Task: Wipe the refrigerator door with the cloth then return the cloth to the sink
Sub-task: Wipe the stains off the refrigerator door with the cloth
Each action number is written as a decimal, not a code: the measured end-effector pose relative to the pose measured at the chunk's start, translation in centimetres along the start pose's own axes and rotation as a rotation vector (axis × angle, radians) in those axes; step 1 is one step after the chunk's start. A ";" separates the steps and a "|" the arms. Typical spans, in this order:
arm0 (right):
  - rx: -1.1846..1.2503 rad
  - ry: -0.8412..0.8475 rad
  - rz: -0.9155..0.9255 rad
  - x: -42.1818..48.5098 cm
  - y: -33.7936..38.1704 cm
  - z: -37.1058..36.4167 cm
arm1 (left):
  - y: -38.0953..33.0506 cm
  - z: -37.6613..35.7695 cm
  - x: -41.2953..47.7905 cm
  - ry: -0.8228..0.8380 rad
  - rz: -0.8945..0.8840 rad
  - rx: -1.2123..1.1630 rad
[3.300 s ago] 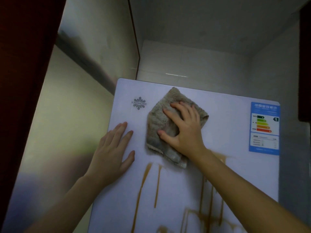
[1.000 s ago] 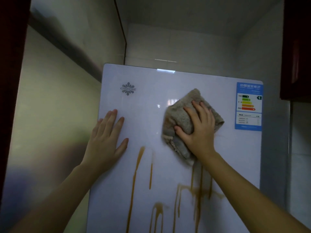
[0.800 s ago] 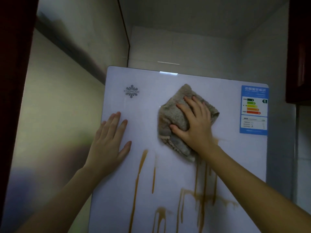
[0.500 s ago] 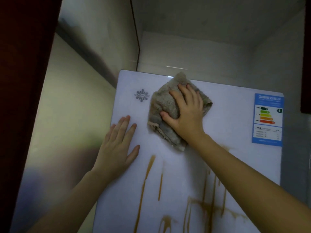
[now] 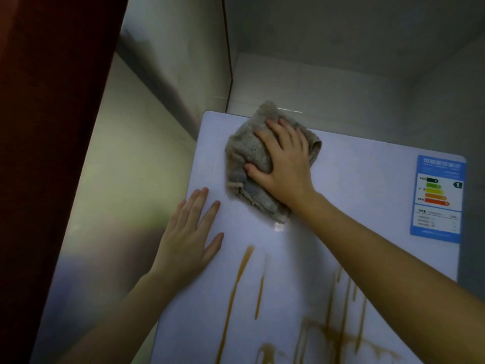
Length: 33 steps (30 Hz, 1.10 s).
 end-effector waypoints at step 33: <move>0.049 0.348 0.420 -12.9 2.5 0.5 | 0.0 0.1 -0.9 -0.002 -0.024 -0.001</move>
Point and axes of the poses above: each hand's wrist, its own x-axis towards the middle knuckle, its own z-axis out of the back of the hand, y = z × x, the point moved 4 cm from there along x, towards the middle knuckle, and after that the axes turned 15 degrees about x, right-handed, at the moved point
